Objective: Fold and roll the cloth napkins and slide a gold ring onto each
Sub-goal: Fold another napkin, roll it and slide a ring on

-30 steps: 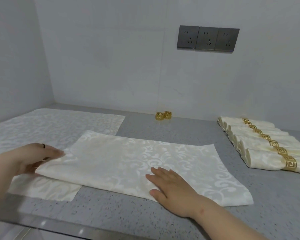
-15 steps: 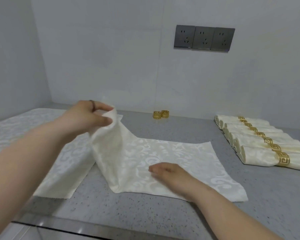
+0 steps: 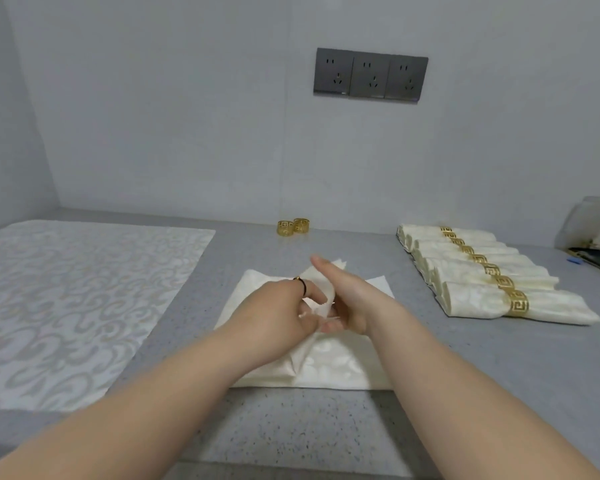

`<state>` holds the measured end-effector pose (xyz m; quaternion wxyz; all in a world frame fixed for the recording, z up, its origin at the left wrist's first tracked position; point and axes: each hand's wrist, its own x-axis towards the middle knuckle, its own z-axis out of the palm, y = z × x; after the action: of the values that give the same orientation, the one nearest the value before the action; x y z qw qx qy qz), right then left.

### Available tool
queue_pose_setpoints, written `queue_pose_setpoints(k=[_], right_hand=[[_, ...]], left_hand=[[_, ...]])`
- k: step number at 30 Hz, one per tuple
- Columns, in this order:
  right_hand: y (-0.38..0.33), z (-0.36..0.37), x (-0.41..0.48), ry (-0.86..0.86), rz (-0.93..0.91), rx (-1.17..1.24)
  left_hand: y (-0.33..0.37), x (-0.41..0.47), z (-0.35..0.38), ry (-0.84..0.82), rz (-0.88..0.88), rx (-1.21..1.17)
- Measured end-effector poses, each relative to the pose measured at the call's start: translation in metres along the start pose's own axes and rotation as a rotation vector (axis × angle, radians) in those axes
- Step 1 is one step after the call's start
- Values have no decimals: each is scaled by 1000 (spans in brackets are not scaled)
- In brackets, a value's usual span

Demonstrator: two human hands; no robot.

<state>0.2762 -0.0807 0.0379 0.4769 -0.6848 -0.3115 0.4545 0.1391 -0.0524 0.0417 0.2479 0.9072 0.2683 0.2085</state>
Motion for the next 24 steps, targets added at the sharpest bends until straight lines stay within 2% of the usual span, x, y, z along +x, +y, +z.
queue_pose_setpoints(k=[3,6,11,18,21,24], right_hand=[[4,-4,5,98,-32,-141],[2,-19,8,170,-60,-214],[0,-53,4,212,-102,-230],[22,-82,-1,235,8,-339],[35,-91,1,241,8,-233],[44,-97,4,276,-16,-143]], left_hand=[[-4,-11,3,-57,37,-171],[-17,-15,3,-4,68,-253],[-55,-13,8,14,35,-101],[-70,-13,27,-168,-61,42],[-64,-11,28,-202,-30,122],[-54,-15,31,-220,88,236]])
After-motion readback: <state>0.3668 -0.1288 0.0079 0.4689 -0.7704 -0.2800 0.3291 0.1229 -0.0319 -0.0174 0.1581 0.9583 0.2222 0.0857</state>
